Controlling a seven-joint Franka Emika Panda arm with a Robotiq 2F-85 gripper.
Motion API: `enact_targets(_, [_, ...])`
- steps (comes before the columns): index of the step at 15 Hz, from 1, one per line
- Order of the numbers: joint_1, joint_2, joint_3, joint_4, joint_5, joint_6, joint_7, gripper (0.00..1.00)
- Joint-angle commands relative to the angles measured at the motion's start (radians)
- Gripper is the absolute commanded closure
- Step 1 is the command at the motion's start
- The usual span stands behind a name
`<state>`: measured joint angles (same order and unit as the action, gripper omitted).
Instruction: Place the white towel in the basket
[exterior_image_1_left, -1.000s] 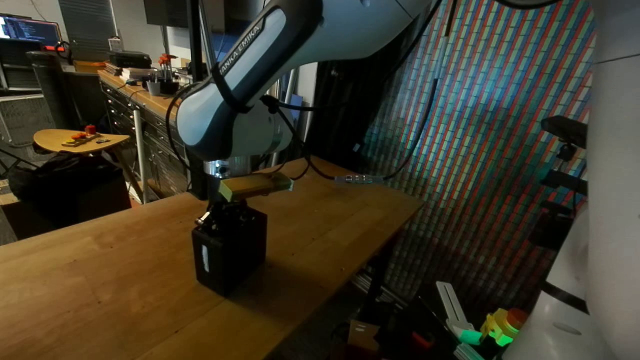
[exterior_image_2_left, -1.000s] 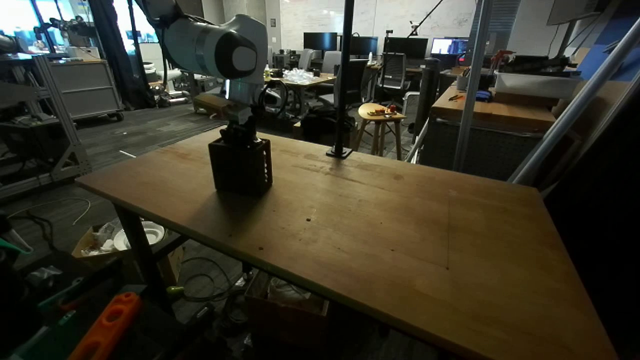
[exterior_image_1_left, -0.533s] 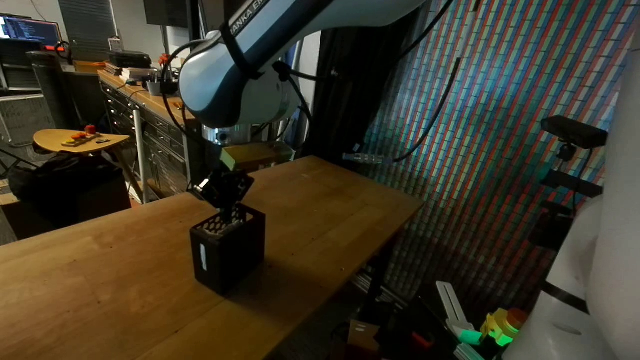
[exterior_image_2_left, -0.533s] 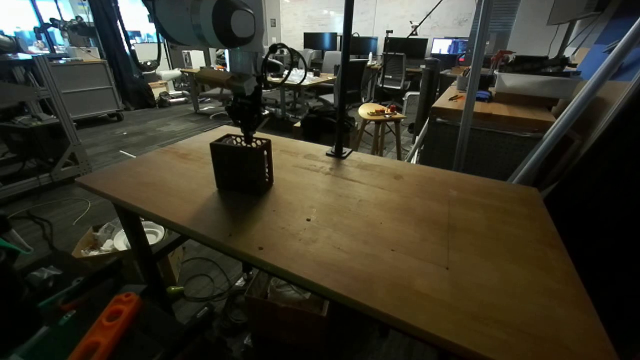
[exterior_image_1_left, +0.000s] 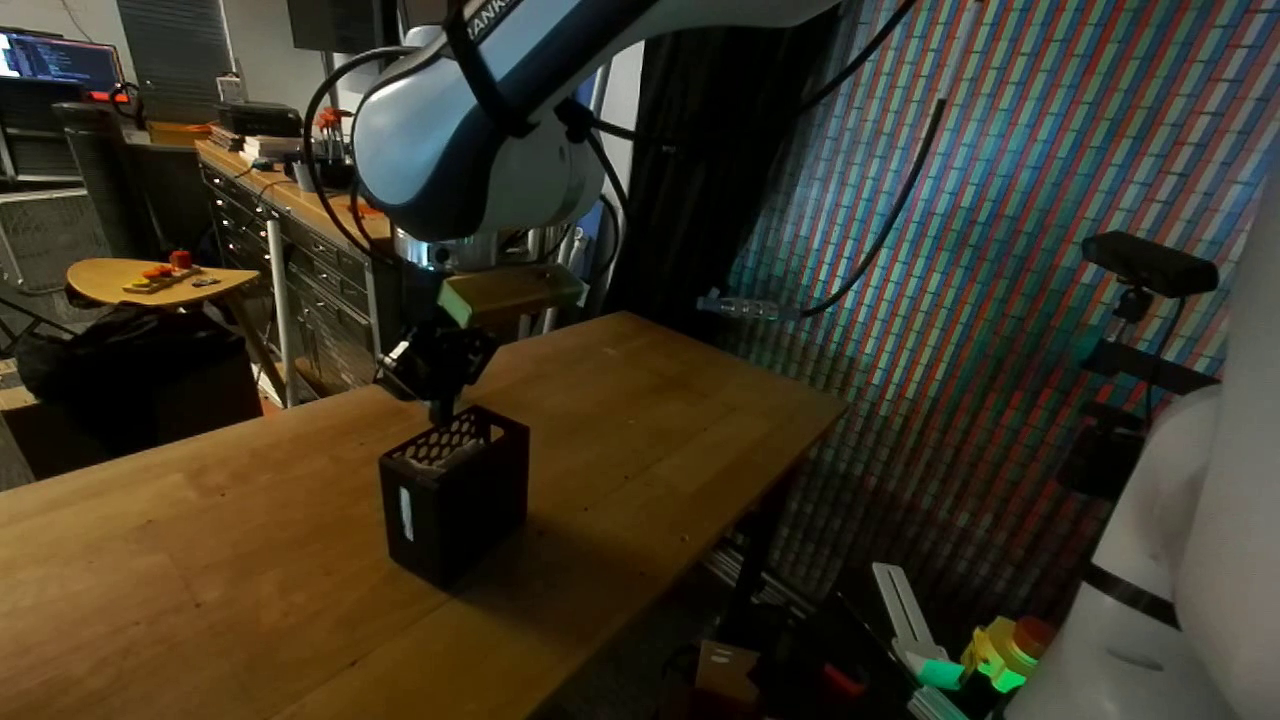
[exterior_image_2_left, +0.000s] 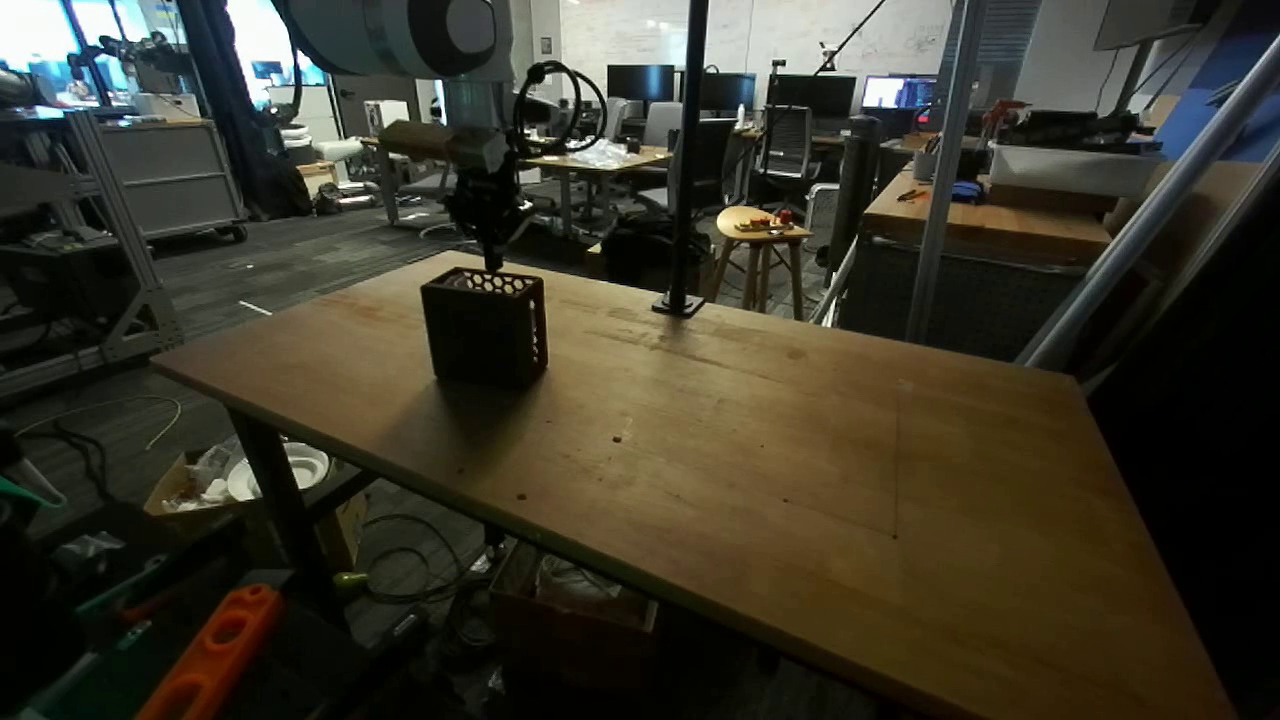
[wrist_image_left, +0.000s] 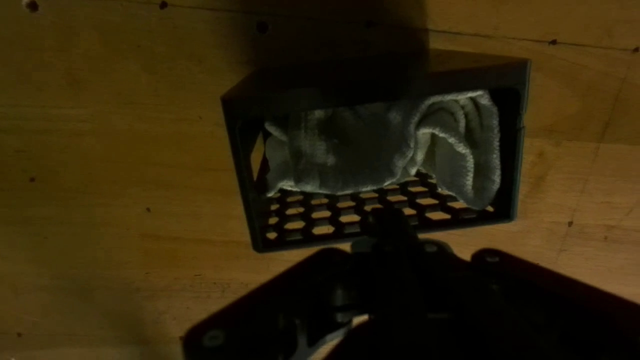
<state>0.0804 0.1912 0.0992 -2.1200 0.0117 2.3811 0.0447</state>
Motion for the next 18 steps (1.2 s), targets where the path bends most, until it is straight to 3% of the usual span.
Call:
enact_targets(1, [0.005,-0.027,0.01,-0.049,0.012,0.05,-0.063,1.0])
enact_targets(10, [-0.002,-0.035,0.03,-0.141,0.017,0.117,-0.205,1.0])
enact_targets(18, [-0.003,-0.017,0.034,-0.129,0.015,0.115,-0.286,1.0])
